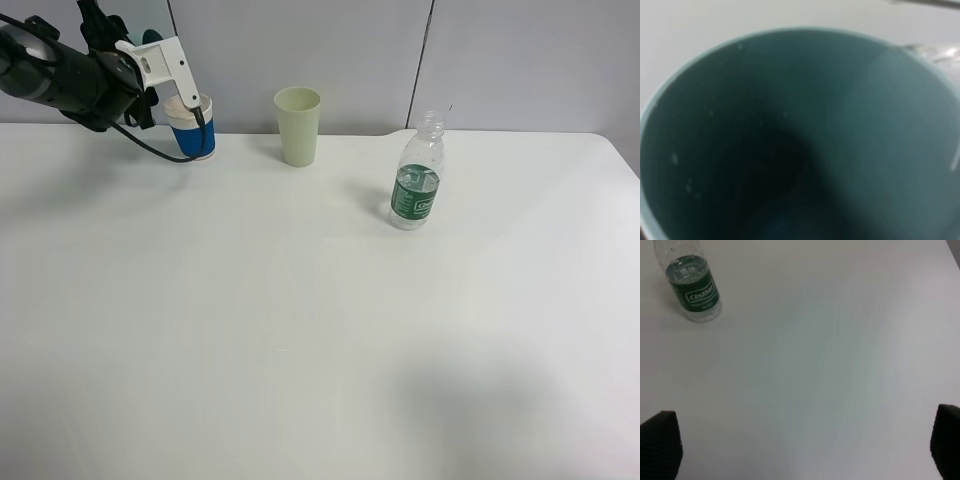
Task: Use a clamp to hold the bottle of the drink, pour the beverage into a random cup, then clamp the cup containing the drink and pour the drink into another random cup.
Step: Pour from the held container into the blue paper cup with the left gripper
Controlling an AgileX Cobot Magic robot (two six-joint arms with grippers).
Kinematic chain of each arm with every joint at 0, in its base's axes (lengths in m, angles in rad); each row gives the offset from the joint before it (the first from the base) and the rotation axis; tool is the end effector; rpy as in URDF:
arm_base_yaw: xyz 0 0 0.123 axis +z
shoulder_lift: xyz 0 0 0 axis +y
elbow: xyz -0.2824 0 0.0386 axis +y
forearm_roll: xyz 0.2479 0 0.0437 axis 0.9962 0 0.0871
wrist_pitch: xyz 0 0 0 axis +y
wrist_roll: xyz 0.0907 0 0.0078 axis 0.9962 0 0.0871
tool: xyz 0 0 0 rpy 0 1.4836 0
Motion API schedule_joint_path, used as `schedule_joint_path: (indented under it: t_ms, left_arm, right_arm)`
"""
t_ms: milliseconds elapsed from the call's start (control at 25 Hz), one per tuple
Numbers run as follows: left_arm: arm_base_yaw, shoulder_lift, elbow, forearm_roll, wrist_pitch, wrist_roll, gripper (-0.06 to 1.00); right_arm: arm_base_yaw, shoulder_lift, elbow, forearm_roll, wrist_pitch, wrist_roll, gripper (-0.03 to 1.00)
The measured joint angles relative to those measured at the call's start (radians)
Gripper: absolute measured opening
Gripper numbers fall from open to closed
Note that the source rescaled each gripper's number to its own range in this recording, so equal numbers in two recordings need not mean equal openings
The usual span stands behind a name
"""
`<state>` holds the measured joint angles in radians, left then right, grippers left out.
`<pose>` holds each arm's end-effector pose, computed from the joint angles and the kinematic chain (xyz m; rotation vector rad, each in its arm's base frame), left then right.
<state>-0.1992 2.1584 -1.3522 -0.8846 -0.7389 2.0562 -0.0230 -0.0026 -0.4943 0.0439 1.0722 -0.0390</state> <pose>0.4682 -0.0462 0.1728 0.9797 1.6583 1.2672 -0.0050 0.0036 0.2747 -0.0187 2.0580 0.0143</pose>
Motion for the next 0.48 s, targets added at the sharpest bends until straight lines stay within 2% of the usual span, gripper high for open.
schedule_joint_path:
  t_ms: [480]
  left_arm:
    - [0.002,0.0,0.0,0.013,-0.016,0.083,0.03]
  right_arm:
    - [0.0,0.0,0.0,0.0,0.0,0.0,1.0]
